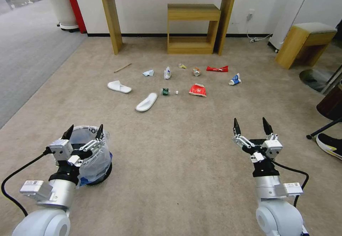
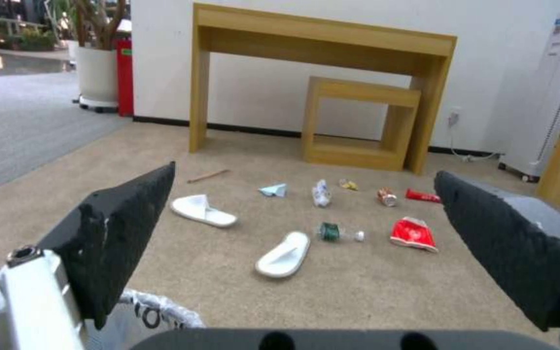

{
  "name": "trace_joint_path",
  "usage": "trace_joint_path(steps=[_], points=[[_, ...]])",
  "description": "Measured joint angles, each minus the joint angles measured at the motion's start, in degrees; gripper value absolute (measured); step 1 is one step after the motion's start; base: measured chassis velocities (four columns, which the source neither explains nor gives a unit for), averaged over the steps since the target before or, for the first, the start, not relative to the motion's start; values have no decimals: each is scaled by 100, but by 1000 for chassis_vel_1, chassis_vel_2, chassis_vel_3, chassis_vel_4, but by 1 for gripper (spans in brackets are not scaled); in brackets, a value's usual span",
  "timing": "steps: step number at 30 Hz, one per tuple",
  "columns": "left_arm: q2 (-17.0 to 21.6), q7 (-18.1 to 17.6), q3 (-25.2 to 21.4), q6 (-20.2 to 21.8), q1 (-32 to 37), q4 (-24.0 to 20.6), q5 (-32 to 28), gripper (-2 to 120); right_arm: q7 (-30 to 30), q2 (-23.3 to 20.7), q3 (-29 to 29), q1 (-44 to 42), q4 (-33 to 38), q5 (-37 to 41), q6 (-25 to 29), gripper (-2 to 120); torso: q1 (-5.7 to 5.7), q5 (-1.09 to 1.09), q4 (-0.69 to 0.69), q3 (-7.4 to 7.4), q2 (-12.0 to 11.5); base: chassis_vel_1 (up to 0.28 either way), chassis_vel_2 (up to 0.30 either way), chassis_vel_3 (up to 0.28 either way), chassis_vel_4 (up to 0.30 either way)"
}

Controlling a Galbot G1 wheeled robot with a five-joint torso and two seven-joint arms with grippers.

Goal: Pick up the trash bin and place the garbage on the floor into it.

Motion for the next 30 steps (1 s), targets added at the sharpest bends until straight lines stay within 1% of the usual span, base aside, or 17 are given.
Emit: trace_joint_path(steps=[24,30], points=[[152,14,-53,31,3,33,-43,100,121,12,9,45,116,-12,-70,100,0,0,0,0,0,0,0,0,0],[151,18,-49,53,12,67,70,100,76,-1,-5,160,40,-165,44,100,0,1,0,0,0,0,0,0,0]])
